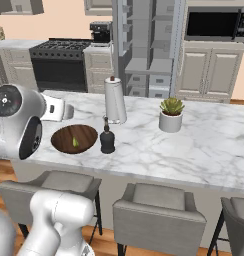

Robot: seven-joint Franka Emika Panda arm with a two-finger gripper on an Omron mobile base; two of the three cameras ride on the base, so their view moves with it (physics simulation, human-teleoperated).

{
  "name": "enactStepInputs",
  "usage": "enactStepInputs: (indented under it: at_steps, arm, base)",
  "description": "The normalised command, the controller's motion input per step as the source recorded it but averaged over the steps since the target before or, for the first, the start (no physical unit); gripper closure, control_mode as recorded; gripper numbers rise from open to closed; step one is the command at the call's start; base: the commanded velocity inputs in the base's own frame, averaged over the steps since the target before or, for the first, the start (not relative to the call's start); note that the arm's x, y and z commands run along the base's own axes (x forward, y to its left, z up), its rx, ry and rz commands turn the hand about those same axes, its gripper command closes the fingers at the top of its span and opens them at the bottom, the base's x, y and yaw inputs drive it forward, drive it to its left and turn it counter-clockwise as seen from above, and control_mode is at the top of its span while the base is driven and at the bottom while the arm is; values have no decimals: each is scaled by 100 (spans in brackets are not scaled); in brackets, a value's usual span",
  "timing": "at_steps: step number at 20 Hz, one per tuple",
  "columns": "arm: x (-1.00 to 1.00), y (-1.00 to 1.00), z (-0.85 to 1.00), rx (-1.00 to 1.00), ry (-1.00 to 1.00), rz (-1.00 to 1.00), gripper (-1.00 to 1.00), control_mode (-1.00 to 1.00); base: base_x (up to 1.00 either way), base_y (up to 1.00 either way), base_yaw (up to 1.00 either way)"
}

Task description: There is a bowl on the dining counter. Grab a lemon wedge from the fridge and place it in the bowl. Then get the liquor bottle and glass cup from the cabinet and place them next to the bowl.

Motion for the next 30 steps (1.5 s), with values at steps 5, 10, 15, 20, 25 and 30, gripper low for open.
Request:
enactStepInputs:
  at_steps: [5,10,15,20,25,30]
  arm:
    - [-67,-36,-4,0,0,-10,-100,-100]
    - [-12,-5,-1,0,0,-7,-100,-100]
    - [-19,1,-3,0,-1,-1,-100,-100]
    - [0,0,0,0,0,0,-100,100]
    - [0,0,0,0,0,0,-100,100]
    - [0,0,0,0,0,0,-100,100]
  base:
    - [0,0,0]
    - [0,0,0]
    - [0,0,0]
    - [-91,35,-9]
    - [-74,89,-4]
    - [-18,100,0]
